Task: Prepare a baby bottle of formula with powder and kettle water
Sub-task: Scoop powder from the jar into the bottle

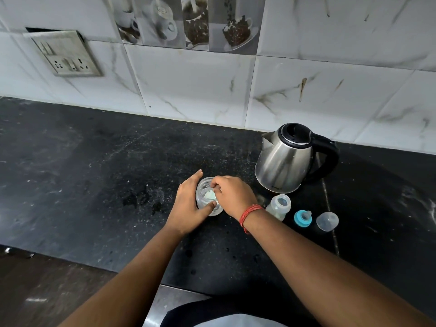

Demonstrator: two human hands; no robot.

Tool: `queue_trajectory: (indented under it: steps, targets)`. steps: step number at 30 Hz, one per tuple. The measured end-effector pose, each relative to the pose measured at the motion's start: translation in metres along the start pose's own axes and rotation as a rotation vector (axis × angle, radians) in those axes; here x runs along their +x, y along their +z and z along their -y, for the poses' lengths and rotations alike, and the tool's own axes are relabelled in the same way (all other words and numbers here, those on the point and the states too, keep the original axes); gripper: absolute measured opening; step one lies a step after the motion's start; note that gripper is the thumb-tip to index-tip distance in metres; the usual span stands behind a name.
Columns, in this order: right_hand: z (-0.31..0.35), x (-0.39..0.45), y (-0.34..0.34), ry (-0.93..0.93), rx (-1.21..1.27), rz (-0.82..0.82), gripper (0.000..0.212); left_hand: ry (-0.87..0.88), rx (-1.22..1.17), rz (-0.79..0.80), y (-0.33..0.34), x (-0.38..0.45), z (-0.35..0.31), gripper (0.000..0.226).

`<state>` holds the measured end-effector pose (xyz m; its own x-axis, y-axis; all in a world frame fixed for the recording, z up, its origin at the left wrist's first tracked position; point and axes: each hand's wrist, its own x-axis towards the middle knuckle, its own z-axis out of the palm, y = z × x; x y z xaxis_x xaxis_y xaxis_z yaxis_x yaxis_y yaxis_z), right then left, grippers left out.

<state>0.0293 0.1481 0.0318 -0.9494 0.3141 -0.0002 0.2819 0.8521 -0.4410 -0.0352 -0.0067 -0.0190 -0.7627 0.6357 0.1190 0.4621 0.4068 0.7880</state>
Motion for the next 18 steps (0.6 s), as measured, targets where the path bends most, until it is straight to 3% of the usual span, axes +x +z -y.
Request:
queue_trajectory:
  steps: [6,18]
  targets:
    - [-0.010,0.001,-0.001,-0.019,0.143,-0.098,0.019,0.043,-0.016,-0.020,0.001,0.004,-0.002,0.092]
    - [-0.069,-0.019,-0.050,0.069,0.414,-0.528,0.018,0.385,0.047,-0.060,0.024,0.039,-0.063,0.069]
